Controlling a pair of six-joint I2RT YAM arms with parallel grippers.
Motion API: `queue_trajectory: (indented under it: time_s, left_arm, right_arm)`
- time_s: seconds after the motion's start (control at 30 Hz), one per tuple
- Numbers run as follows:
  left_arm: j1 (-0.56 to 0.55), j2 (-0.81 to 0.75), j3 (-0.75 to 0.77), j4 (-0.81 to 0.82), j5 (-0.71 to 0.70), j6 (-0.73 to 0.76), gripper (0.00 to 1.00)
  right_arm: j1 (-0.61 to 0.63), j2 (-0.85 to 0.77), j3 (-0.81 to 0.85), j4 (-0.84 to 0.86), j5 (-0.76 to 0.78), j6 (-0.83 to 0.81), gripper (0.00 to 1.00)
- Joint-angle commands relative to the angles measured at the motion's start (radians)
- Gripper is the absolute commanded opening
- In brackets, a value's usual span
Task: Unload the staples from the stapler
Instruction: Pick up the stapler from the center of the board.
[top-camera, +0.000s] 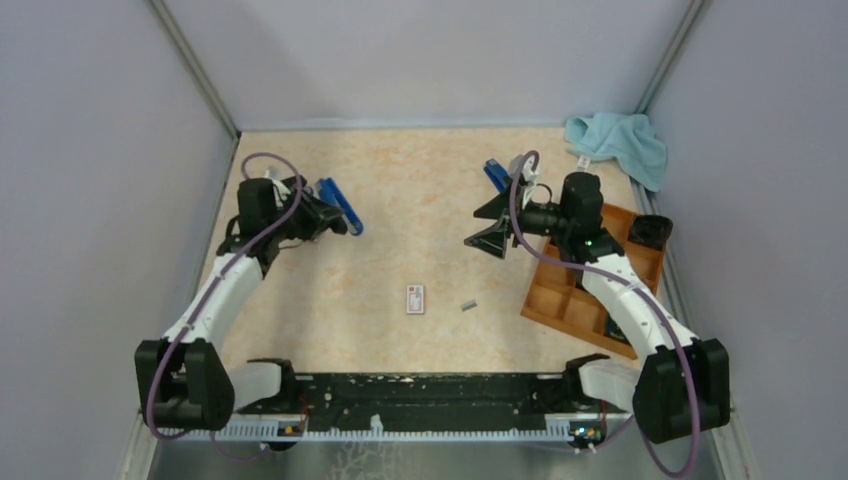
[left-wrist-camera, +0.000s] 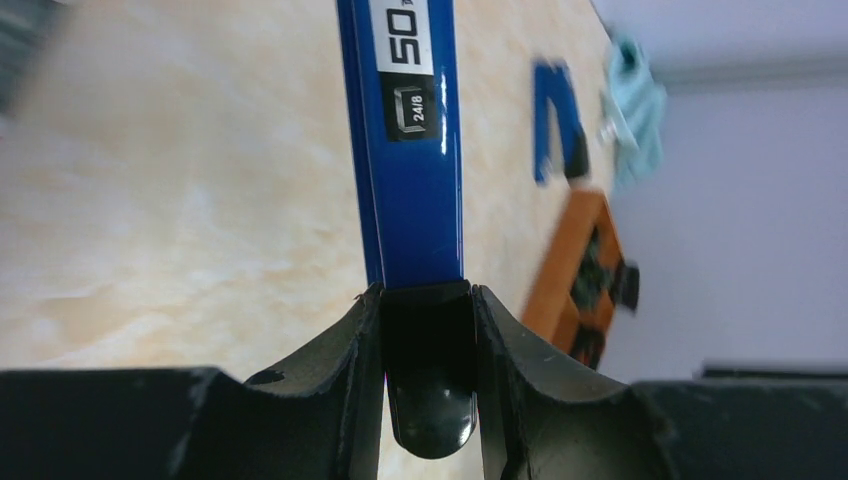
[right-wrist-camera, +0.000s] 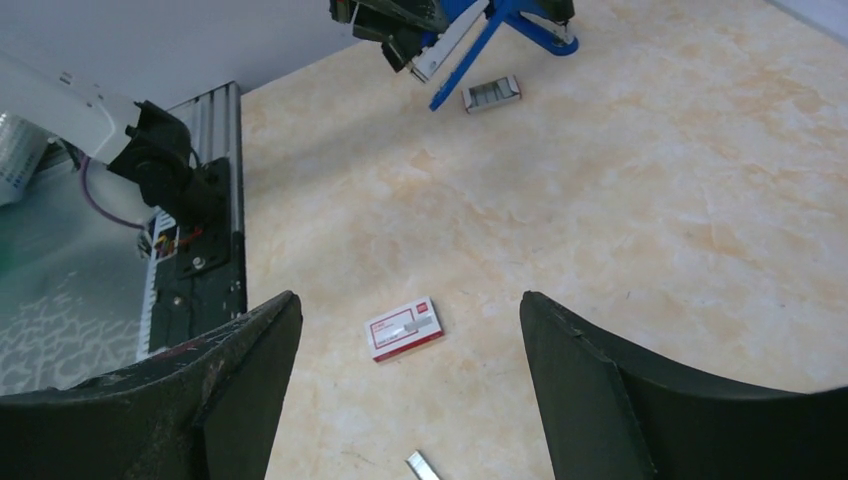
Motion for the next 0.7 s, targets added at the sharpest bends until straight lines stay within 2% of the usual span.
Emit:
queue_trajectory:
  time_s: [0.0, 0.13, 0.3, 0.4, 0.53, 0.57, 0.67]
  left_arm:
    - [-0.154, -0.093, -0.099, 0.401, 0.168, 0.015, 0.00]
    - [-0.273, -0.108, -0.222, 0.721, 0.217, -0.017, 0.00]
    - [-0.339, -0.076, -0.362, 1.137, 0.306, -0.020, 0.00]
    - [-0.355, 0.007, -0.437, 1.518, 0.392, -0.040, 0.00]
    - [-0.362, 0.185, -0.451, 1.941, 0.494, -0.111, 0.00]
    - [-0.366, 0.225, -0.437, 1.997, 0.518, -0.127, 0.00]
    - [-0.403, 0.289, -0.375, 2.006, 0.586, -0.063, 0.00]
  right_arm:
    - [0.011, 0.015, -0.057, 0.277, -0.079, 0.143, 0.81]
    - [0.010, 0.040, -0.118, 0.477, -0.090, 0.285, 0.85]
    - [-0.007, 0.090, -0.181, 0.793, -0.110, 0.593, 0.97]
    - [-0.006, 0.122, -0.192, 0.919, -0.122, 0.716, 0.99]
    - [0.029, 0.135, -0.217, 0.959, -0.119, 0.693, 0.99]
    - [0.046, 0.139, -0.217, 0.949, -0.125, 0.664, 0.99]
    - [0.096, 0.151, -0.224, 0.894, -0.129, 0.542, 0.99]
